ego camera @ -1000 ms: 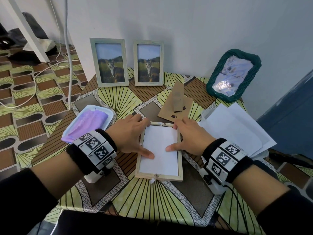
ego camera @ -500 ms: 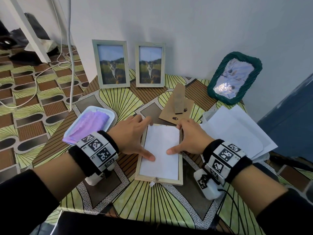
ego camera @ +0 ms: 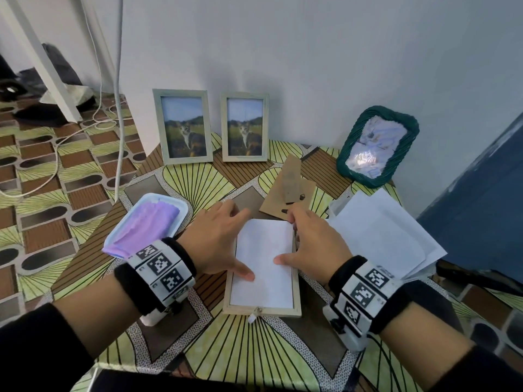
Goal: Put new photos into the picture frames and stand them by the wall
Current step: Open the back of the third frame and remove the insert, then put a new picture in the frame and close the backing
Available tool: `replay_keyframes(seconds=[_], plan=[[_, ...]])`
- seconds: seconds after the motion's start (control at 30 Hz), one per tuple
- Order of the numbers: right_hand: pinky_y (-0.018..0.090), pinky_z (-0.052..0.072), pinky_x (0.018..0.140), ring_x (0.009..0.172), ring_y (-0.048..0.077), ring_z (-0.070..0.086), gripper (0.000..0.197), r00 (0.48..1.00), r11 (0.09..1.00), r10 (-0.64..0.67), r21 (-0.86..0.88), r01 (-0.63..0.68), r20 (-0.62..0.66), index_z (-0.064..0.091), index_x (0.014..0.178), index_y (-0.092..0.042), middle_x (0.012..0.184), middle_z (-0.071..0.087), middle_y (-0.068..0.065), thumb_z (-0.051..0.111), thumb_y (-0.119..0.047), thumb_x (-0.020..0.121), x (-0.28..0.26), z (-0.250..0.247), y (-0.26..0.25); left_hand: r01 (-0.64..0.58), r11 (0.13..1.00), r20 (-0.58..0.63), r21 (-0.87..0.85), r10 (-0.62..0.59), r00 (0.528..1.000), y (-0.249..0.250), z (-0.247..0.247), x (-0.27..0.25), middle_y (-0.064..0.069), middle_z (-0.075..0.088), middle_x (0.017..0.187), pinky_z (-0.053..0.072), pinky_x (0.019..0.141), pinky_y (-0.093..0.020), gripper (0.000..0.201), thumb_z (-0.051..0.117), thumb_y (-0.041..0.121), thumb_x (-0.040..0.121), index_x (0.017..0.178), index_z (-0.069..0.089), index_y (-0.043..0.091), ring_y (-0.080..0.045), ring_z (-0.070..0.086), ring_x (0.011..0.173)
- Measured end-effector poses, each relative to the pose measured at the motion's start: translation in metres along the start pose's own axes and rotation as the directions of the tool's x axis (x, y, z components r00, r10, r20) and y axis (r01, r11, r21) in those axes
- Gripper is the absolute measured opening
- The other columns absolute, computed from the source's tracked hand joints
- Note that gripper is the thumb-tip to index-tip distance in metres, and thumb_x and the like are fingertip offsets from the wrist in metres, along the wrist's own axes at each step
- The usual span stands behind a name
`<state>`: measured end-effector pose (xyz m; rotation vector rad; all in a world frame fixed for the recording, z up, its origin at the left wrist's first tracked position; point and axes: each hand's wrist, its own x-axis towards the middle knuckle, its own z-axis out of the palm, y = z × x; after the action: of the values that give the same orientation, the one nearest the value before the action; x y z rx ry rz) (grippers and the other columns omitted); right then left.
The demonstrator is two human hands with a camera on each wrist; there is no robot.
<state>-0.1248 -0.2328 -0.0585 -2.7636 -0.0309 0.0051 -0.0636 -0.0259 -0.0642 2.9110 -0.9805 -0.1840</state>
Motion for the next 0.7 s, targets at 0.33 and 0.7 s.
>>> replay_keyframes(seconds=[0.33, 0.7], plan=[[0.029, 0.054, 0.070, 0.076, 0.002, 0.063, 0.019, 0.965, 0.980, -0.095, 0.149, 0.134, -0.244, 0.050, 0.085, -0.030, 0.080, 0.064, -0.012, 0.068, -0.023, 0.085, -0.030, -0.060, 0.006, 0.033, 0.993, 0.031, -0.109, -0.029, 0.999, 0.011, -0.003, -0.010, 0.012, 0.056, 0.117, 0.028, 0.096, -0.044, 0.090, 0.075, 0.074, 0.057, 0.123, 0.031, 0.032, -0.014, 0.050, 0.108], [0.029, 0.051, 0.077, 0.087, 0.003, 0.055, 0.040, 0.994, 0.971, 0.105, -0.211, -0.110, -0.034, 0.044, 0.125, -0.036, 0.099, 0.058, -0.017, 0.051, -0.056, 0.091, -0.084, -0.063, 0.067, -0.047, 0.867, -0.150, -0.496, -0.032, 0.988, 0.003, -0.016, -0.006, 0.021, 0.056, 0.094, 0.043, 0.062, -0.012, 0.052, 0.072, 0.014, 0.084, 0.118, 0.044, 0.042, -0.001, 0.058, 0.076]])
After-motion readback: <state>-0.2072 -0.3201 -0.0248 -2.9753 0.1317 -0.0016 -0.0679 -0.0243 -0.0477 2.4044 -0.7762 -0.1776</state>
